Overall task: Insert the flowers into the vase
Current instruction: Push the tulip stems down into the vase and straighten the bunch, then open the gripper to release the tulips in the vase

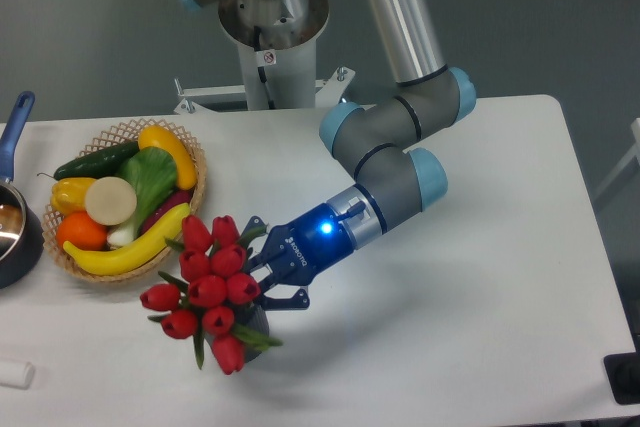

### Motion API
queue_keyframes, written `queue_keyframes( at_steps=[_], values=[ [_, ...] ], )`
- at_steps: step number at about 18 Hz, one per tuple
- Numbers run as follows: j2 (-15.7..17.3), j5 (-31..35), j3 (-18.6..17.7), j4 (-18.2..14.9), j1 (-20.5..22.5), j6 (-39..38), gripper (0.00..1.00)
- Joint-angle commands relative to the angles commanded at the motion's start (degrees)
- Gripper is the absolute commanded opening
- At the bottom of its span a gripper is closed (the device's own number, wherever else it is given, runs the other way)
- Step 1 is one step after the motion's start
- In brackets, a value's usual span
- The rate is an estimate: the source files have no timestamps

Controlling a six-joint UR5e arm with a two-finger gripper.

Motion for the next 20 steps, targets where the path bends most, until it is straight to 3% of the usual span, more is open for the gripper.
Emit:
queue_keyframes(
  at_steps=[3, 6, 7, 9, 14, 20],
  values=[
    [0.09, 1.49, -0.17, 0.00, 0.09, 0.00, 0.52],
    [0.35, 2.55, -0.09, 0.00, 0.26, 0.00, 0.69],
    [0.35, 2.55, -0.17, 0.00, 0.35, 0.00, 0.75],
    [0.61, 2.72, -0.17, 0.00, 0.44, 0.00, 1.00],
    [2.98, 7.11, -0.44, -0.09, 0.88, 0.97, 1.00],
    [8.08, 19.23, -0.35, 0.00, 1.32, 0.97, 1.00]
  ],
)
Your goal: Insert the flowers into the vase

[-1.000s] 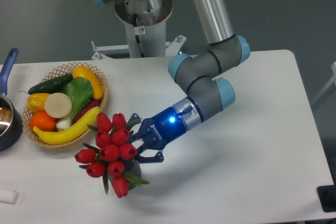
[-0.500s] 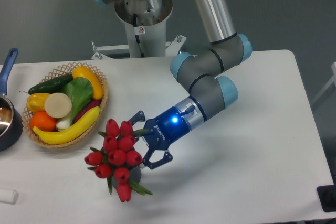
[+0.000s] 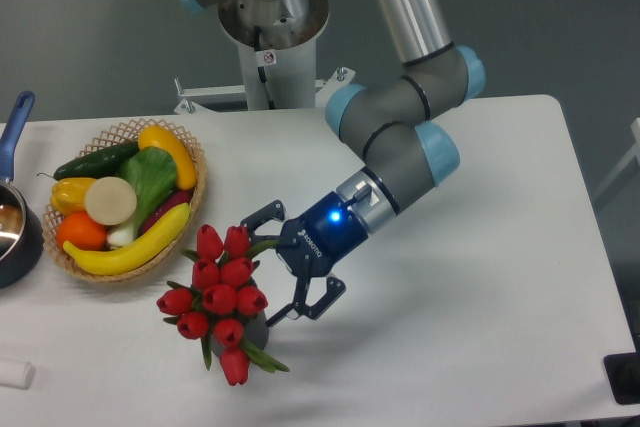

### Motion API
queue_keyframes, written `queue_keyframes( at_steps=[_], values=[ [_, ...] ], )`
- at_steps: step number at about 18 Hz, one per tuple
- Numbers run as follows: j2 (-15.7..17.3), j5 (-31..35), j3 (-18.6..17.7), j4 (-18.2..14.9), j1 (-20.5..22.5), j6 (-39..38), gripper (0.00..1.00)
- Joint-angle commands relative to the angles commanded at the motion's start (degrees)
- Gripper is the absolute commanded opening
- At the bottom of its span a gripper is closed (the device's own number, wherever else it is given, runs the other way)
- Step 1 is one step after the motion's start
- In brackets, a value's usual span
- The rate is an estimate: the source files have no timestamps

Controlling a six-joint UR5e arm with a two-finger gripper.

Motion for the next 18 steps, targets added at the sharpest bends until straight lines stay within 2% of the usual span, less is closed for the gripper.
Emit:
queue_keyframes(
  at_steps=[6, 9, 12, 15, 18],
  values=[
    [4.92, 10.10, -0.09, 0.09, -0.09, 0.44, 1.00],
    [7.39, 17.57, 0.09, 0.00, -0.09, 0.35, 1.00],
    [8.88, 19.44, 1.40, -0.09, 0.44, -0.44, 1.00],
    [13.53, 23.39, 0.36, -0.44, 5.61, -0.70, 1.00],
    [17.40, 23.66, 0.00, -0.79, 10.80, -0.79, 1.00]
  ],
)
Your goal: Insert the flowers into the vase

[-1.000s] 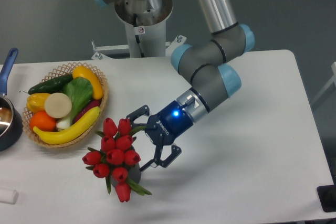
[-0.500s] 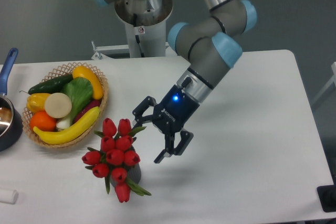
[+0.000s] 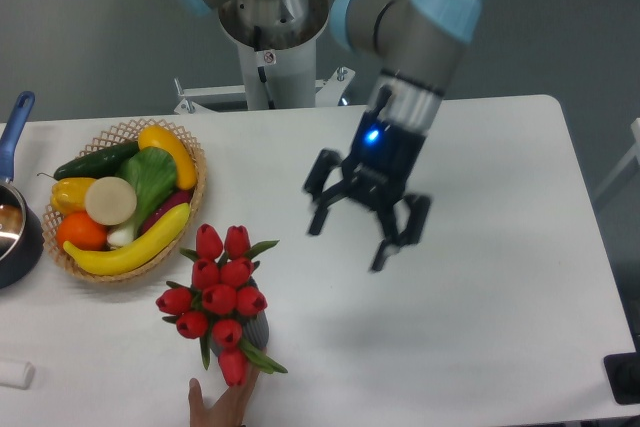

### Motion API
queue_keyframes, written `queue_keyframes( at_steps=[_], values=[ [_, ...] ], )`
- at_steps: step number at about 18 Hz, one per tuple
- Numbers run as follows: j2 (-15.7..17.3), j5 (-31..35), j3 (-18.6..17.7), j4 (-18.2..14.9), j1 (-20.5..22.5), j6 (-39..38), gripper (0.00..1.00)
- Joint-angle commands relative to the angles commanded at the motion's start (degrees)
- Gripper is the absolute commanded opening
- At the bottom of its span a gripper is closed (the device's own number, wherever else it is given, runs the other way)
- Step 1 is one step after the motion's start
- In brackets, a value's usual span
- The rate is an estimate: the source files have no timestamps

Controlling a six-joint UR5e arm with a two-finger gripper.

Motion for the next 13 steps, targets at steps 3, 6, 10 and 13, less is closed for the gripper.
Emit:
queue_keyframes(
  at_steps=[3, 6, 10, 13],
  values=[
    [5.09, 6.29, -0.61, -1.93, 3.52, 0.26, 1.00],
    [8.96, 16.94, -1.67, -3.95, 4.85, 0.88, 1.00],
    [10.99, 25.99, 0.25, -12.63, 4.85, 10.25, 1.00],
    [12.40, 30.84, 2.19, -21.25, 6.77, 21.15, 1.00]
  ],
)
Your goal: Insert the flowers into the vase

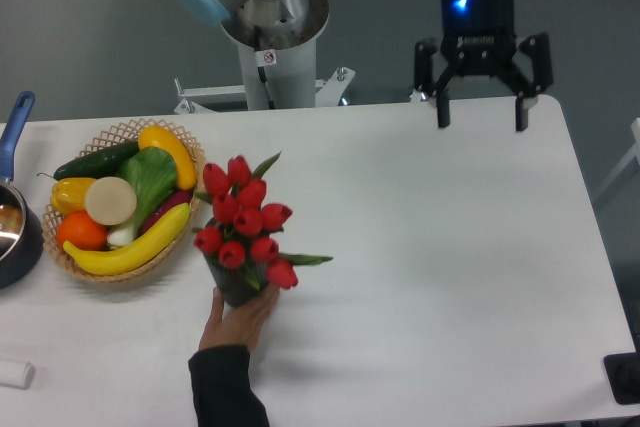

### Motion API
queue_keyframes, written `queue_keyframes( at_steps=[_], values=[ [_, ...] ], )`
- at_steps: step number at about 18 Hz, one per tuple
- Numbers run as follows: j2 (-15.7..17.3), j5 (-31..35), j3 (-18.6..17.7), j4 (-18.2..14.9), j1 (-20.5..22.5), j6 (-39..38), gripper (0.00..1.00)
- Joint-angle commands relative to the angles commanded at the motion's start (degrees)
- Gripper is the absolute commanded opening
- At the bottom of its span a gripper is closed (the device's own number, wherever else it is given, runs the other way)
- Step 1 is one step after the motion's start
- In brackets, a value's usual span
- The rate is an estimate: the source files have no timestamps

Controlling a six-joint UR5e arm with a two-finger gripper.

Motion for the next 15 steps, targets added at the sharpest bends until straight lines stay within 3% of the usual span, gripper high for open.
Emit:
queue_keyframes(
  at_steps=[2, 5, 9, 15],
  values=[
    [1.05, 0.18, 1.32, -5.98, 2.55, 9.92, 1.00],
    [3.16, 4.73, 0.63, -9.33, 4.31, 23.38, 1.00],
    [4.75, 4.84, 0.09, -13.38, 6.60, 24.11, 1.00],
    [4.84, 4.40, -0.87, -12.95, 6.51, 24.03, 1.00]
  ],
)
